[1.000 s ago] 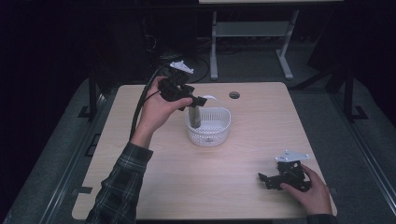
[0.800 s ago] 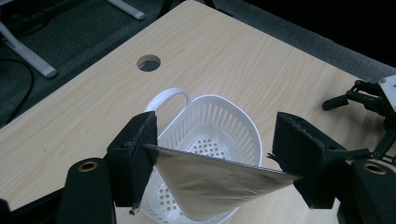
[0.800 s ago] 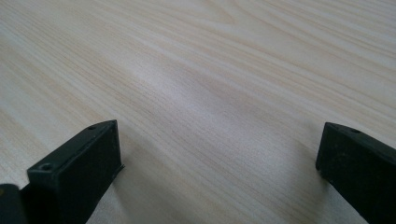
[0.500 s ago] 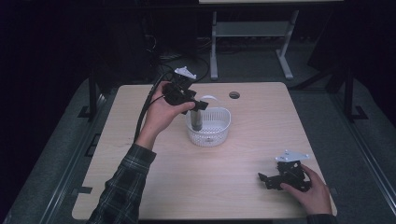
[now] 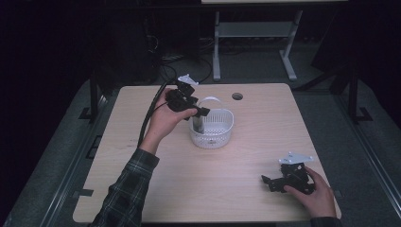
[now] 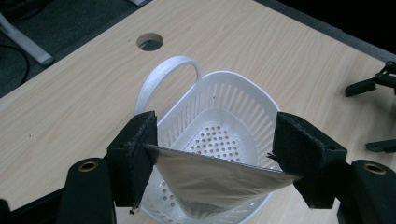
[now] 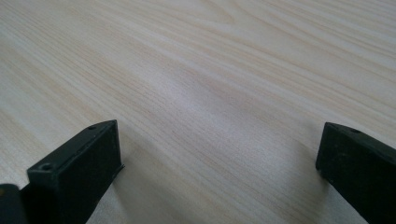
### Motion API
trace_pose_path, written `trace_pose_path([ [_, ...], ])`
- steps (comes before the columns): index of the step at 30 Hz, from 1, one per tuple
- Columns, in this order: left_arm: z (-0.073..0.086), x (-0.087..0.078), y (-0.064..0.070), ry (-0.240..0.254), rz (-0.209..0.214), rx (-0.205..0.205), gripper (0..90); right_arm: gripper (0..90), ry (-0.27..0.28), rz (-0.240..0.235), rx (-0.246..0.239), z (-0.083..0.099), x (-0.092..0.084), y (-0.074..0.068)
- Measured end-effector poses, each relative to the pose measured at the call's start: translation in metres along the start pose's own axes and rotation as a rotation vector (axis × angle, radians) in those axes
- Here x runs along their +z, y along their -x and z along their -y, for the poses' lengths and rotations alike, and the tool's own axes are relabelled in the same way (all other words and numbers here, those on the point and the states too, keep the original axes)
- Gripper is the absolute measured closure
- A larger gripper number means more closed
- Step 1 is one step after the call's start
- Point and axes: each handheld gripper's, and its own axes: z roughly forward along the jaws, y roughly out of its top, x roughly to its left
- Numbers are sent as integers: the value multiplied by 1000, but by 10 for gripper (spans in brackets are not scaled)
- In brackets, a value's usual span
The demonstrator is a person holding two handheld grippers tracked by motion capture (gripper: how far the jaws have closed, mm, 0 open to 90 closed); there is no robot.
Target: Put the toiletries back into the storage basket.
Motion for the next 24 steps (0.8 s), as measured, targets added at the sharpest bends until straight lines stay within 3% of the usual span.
trace_pose_path([
  [24,20,30,-6,-52,2,-15,306,0,-1,1,0,0,0,0],
])
